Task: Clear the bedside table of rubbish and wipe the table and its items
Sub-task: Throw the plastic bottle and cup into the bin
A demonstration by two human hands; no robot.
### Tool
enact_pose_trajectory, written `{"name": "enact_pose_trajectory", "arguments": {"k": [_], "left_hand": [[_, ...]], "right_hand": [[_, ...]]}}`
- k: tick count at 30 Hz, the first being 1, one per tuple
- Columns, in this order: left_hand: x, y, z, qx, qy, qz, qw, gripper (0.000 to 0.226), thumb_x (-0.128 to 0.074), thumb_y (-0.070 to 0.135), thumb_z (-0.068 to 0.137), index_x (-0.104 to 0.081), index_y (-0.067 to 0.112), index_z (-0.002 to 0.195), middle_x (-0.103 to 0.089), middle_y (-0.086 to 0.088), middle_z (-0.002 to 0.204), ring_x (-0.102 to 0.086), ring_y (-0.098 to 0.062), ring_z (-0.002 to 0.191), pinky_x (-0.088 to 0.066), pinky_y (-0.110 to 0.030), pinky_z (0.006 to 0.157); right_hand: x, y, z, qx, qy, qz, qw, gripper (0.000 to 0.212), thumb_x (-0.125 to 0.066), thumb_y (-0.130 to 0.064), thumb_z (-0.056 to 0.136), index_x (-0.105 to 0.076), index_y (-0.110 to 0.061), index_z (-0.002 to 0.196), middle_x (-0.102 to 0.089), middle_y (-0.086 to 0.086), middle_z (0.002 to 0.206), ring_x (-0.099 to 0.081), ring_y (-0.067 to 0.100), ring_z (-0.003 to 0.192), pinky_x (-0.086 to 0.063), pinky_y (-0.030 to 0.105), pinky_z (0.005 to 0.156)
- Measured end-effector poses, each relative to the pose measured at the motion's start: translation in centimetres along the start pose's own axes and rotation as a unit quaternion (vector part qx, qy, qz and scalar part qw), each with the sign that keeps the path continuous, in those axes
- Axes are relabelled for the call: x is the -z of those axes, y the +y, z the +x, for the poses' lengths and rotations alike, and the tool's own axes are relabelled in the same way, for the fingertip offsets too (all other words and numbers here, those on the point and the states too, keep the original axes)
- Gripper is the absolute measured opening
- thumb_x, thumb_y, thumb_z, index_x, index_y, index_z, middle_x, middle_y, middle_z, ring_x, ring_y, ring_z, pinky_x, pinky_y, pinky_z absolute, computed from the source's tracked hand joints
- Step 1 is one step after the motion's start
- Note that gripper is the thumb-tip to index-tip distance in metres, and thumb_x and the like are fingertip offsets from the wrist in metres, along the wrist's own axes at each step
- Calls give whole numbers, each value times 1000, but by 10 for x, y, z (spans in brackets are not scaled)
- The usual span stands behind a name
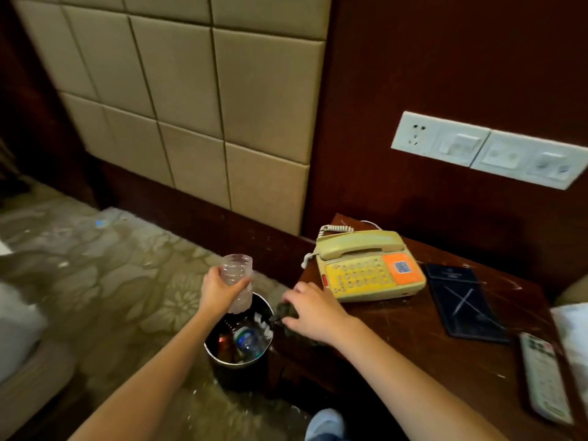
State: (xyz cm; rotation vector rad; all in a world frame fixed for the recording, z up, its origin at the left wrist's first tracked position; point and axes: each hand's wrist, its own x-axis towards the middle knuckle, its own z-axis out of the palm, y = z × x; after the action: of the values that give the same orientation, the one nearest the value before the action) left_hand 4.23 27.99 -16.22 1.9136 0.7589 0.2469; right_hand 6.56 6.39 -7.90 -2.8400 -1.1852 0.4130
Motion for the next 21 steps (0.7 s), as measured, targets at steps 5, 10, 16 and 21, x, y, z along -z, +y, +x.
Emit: {"name": "enact_pose_trajectory", "arguments": {"k": [5,10,16,21], "left_hand": [[-6,-34,14,79,4,54,995,81,-77,42,74,-39,1,133,-52,-16,129,-53,-31,116,-47,-43,95],[-19,-55,24,138,-26,80,987,87,-73,47,75,-32,4,138,-45,-19,136,-47,-36,122,-43,-48,99],[-27,-57,20,144,-32,185,972,66,-61,42,87,-37,2,134,-45,-20,136,-43,-36,125,-41,-44,99],[-24,-33,26,71,-57,171,981,62,-55,39,92,-35,4,140,-53,-18,130,-54,-35,115,-46,-41,93]], "right_hand": [[-24,-7,12,34,-56,-17,998,49,-57,-32,90,-45,-20,136,-41,10,137,-35,31,130,-30,51,104],[-32,5,15,42,-52,-35,997,50,-56,-27,90,-43,-19,138,-39,8,143,-30,28,135,-25,49,107],[-36,12,13,61,-27,-28,997,44,-52,-25,93,-46,-19,136,-40,7,142,-30,27,135,-25,48,106],[-26,25,7,70,58,60,994,43,-49,-28,96,-45,-19,137,-45,0,139,-40,19,127,-38,39,104]]}}
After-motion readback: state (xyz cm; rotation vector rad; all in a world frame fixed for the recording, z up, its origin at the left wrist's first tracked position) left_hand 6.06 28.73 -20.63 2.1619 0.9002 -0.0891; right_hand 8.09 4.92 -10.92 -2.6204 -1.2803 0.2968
